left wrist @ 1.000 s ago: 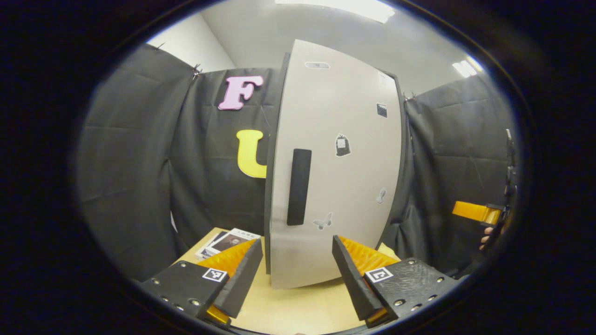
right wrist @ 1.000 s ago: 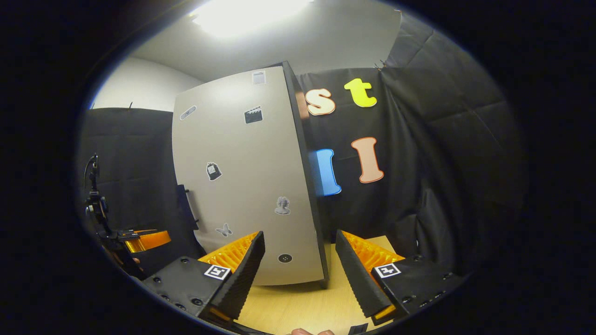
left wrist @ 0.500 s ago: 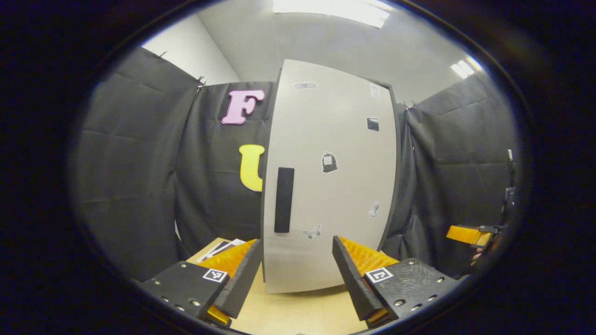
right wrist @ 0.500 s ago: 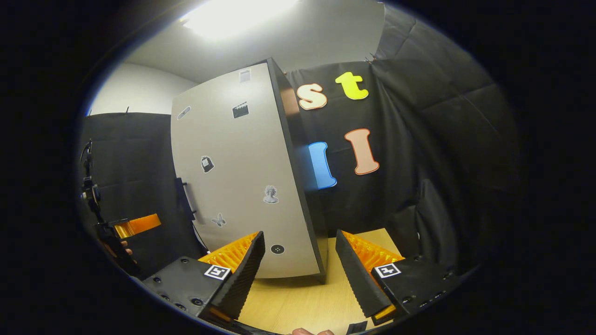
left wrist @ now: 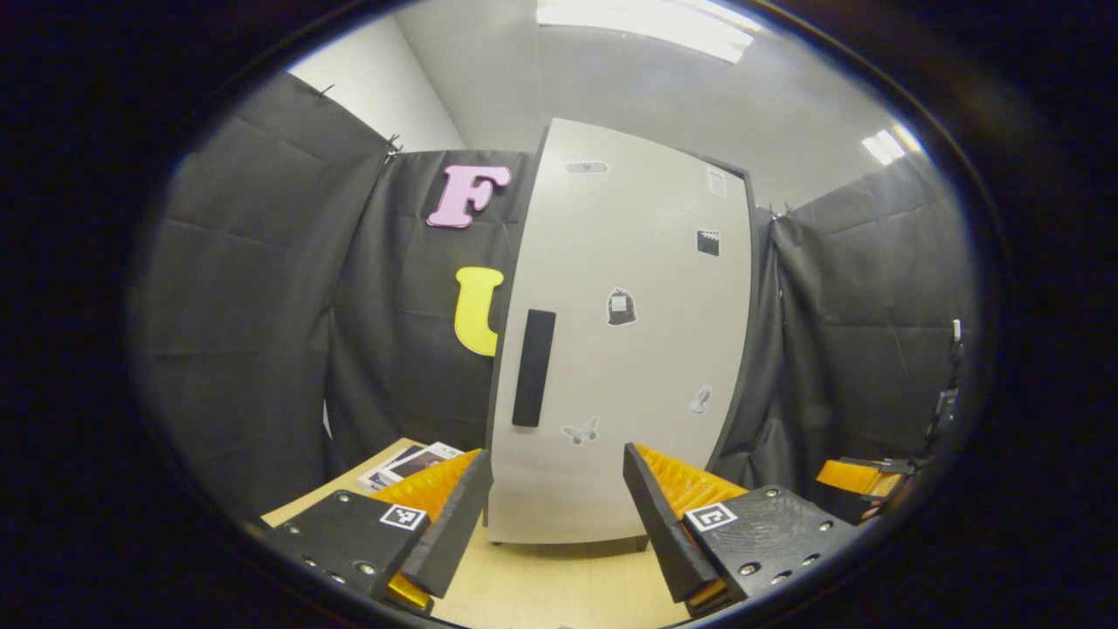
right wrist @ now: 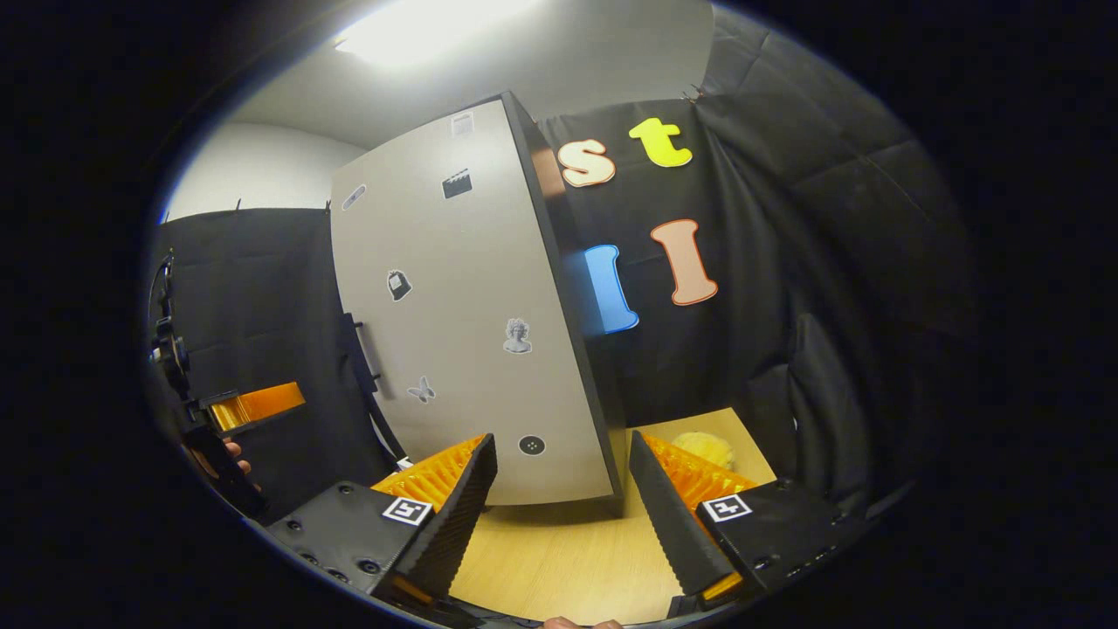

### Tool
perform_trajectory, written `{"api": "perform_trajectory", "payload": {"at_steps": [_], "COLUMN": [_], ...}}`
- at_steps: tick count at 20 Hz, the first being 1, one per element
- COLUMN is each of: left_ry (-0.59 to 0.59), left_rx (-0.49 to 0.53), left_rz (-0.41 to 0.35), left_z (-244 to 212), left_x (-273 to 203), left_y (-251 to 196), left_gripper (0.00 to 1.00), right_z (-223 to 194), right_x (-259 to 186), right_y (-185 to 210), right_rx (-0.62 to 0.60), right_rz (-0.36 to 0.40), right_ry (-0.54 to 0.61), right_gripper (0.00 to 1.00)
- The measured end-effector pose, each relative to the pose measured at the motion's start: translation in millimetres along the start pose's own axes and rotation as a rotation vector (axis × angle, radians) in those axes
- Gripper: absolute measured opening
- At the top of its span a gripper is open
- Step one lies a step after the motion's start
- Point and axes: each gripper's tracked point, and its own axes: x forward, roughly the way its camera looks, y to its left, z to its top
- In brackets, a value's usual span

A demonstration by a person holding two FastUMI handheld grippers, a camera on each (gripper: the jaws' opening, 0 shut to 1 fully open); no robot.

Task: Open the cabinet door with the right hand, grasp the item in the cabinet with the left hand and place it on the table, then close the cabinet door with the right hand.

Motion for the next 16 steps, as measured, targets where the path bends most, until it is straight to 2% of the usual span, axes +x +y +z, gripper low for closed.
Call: {"api": "perform_trajectory", "payload": {"at_steps": [3, 9, 12, 13, 15, 16], "left_ry": [0.008, 0.035, 0.045, 0.047, 0.049, 0.052], "left_rx": [0.016, 0.018, 0.008, 0.002, -0.013, -0.022], "left_rz": [-0.009, -0.039, -0.039, -0.036, -0.027, -0.023], "left_z": [-6.2, -22.0, -20.7, -22.8, -24.5, -25.2], "left_x": [1.5, -0.4, -1.6, -1.0, -0.9, -0.8], "left_y": [-9.0, -26.8, -24.4, -22.3, -15.8, -13.5], "left_gripper": [0.89, 0.89, 0.92, 0.89, 0.92, 0.9], "right_z": [2.3, -8.1, -11.1, -11.7, -13.5, -15.3], "right_x": [2.2, 1.2, -0.5, -1.1, -1.9, -1.6], "right_y": [4.1, 0.9, -0.4, -0.2, 0.8, 0.7], "right_rx": [0.094, 0.082, 0.072, 0.07, 0.062, 0.057], "right_rz": [0.019, 0.015, 0.01, 0.01, 0.011, 0.008], "right_ry": [-0.016, 0.015, 0.022, 0.024, 0.029, 0.033], "right_gripper": [0.96, 0.96, 0.96, 0.96, 0.96, 0.96]}}
